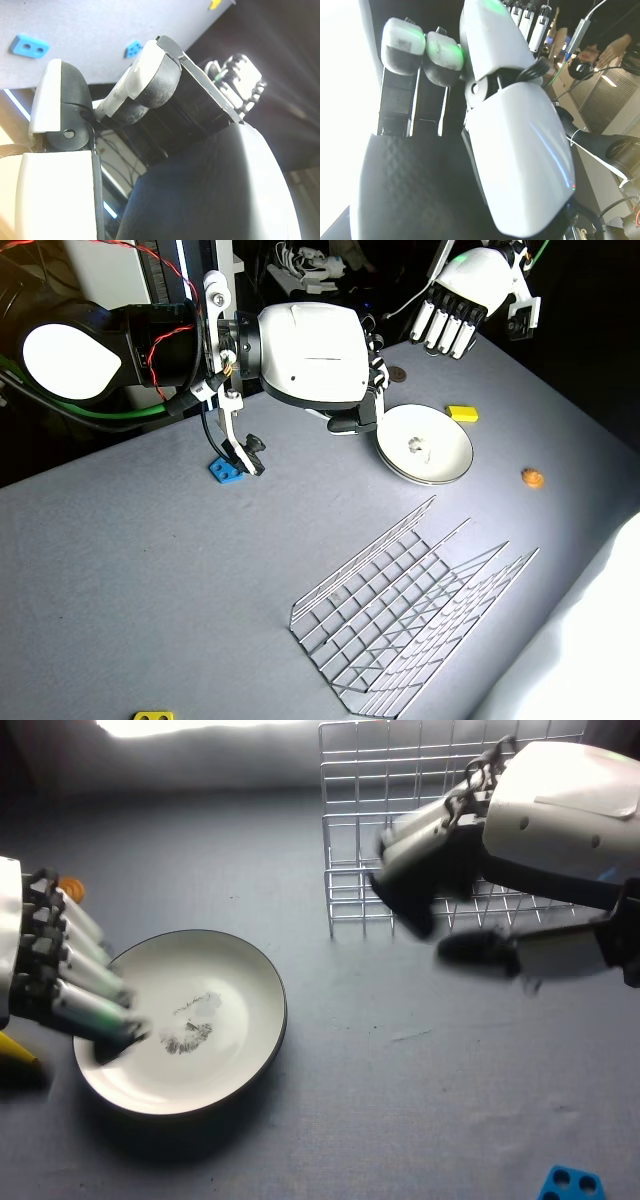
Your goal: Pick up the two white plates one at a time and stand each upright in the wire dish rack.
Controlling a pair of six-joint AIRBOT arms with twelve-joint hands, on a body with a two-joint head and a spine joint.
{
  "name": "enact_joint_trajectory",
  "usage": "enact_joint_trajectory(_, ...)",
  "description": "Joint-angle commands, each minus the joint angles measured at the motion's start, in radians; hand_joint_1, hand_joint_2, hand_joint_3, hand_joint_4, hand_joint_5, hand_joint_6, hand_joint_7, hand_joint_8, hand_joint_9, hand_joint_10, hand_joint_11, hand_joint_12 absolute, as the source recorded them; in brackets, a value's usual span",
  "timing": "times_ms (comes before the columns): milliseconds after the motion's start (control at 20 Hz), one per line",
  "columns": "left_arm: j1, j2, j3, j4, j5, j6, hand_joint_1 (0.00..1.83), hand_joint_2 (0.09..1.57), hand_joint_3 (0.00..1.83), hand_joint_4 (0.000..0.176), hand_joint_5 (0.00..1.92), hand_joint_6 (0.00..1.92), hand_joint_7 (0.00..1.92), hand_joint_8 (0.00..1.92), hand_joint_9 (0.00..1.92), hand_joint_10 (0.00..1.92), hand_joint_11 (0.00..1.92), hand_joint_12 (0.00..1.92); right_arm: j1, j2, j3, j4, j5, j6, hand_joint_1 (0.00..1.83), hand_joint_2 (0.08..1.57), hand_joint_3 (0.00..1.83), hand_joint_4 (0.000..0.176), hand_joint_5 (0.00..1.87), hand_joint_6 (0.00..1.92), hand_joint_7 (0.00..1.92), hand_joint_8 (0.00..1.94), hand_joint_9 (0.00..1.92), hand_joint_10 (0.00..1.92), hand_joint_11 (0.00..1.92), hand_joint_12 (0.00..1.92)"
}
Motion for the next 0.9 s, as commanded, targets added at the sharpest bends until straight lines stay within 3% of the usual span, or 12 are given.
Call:
enact_joint_trajectory(0,-0.011,-0.002,0.003,-0.072,-0.058,-0.005,0.0,1.08,0.04,0.0,0.0,0.0,0.0,0.0,0.0,0.0,0.0,0.0,0.013,0.004,-0.005,0.028,0.117,0.001,0.0,1.11,0.02,0.0,0.03,0.0,0.0,0.0,0.0,0.0,0.0,0.0)
enact_joint_trajectory(300,-0.051,-0.034,0.065,-0.025,-0.081,-0.106,0.0,1.07,0.02,0.0,0.0,0.0,0.0,0.0,0.0,0.0,0.0,0.0,0.012,0.004,-0.005,0.028,0.117,-0.012,0.0,1.12,0.02,0.0,0.0,0.0,0.0,0.0,0.0,0.0,0.0,0.0)
enact_joint_trajectory(450,-0.096,-0.038,0.079,0.071,-0.086,-0.112,0.0,1.04,0.0,0.0,0.0,0.0,0.0,0.0,0.0,0.0,0.0,0.0,0.009,0.004,-0.005,0.028,0.117,-0.031,0.0,1.09,0.0,0.0,0.0,0.0,0.0,0.0,0.0,0.0,0.0,0.0)
enact_joint_trajectory(750,-0.134,-0.067,0.112,0.179,-0.034,-0.118,0.0,1.05,0.0,0.0,0.0,0.0,0.0,0.0,0.0,0.0,0.0,0.0,0.003,0.003,-0.005,0.028,0.114,-0.055,0.01,1.06,0.0,0.0,0.0,0.0,0.0,0.0,0.0,0.0,0.0,0.0)
enact_joint_trajectory(850,-0.134,-0.073,0.116,0.209,-0.029,-0.119,0.0,1.06,0.01,0.0,0.0,0.0,0.0,0.0,0.0,0.0,0.0,0.0,0.0,0.003,-0.004,0.028,0.117,-0.054,0.19,1.0,0.0,0.0,0.0,0.0,0.0,0.0,0.0,0.0,0.0,0.0)
